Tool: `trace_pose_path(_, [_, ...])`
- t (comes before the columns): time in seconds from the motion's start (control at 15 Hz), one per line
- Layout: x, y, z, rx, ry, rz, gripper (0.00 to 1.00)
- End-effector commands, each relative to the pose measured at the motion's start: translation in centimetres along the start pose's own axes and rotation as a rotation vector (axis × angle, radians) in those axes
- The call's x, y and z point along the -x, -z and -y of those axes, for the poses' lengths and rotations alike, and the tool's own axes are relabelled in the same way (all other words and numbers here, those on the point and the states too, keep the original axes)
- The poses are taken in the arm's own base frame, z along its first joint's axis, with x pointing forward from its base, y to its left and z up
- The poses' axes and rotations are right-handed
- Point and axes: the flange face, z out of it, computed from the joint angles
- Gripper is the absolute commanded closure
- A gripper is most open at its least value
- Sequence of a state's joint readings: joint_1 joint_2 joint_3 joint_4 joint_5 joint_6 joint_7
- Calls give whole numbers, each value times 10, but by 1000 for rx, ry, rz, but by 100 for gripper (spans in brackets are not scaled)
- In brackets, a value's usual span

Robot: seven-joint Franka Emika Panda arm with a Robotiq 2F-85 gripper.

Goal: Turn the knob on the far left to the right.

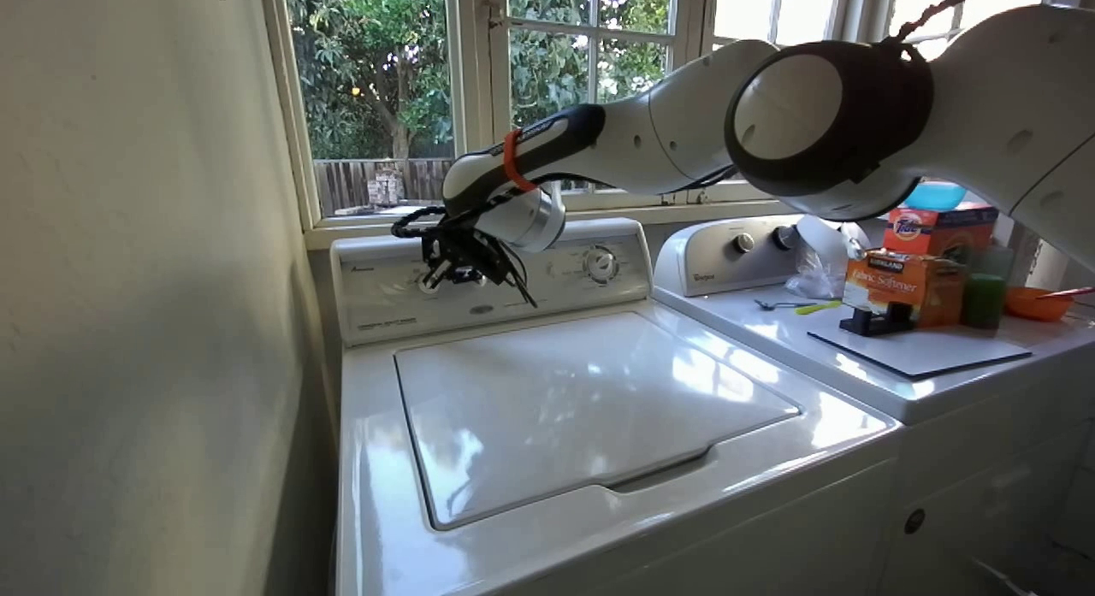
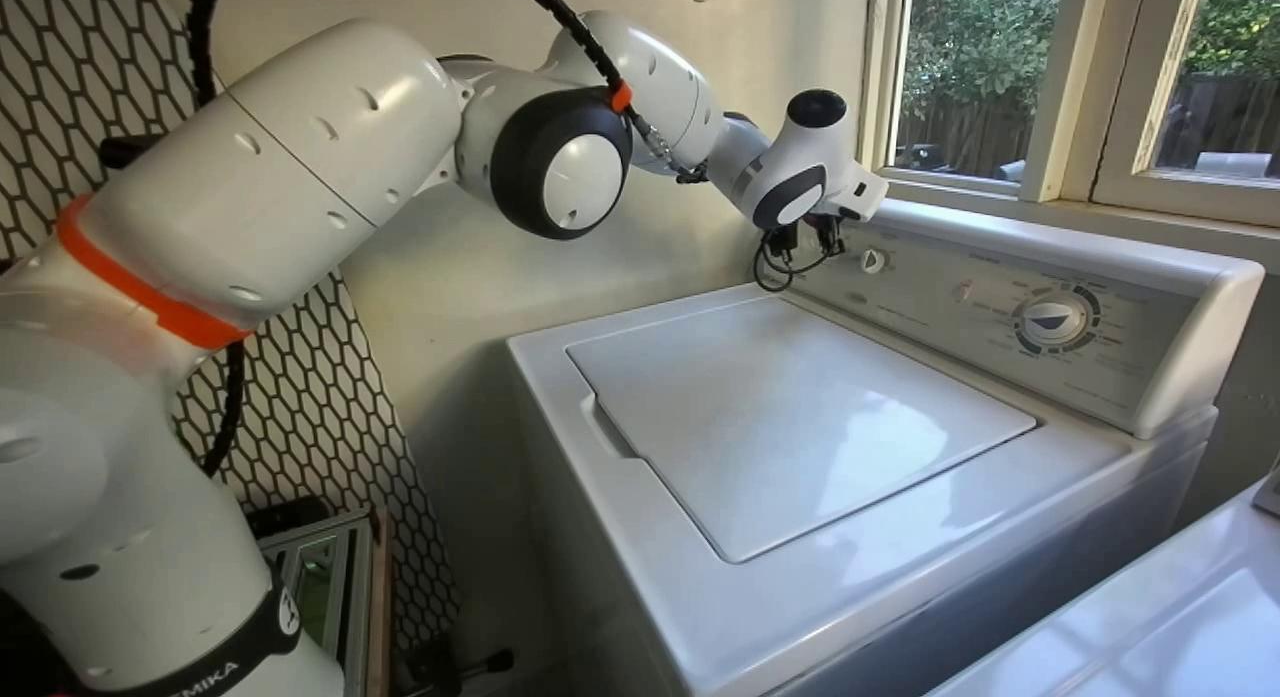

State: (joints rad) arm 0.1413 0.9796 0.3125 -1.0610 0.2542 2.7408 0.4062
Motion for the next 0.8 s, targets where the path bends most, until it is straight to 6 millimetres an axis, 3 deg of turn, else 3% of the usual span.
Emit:
trace_pose_path(0.0, [8,2,23,-125,-119,20,96])
trace_pose_path(0.73, [5,0,6,-273,-386,62,96])
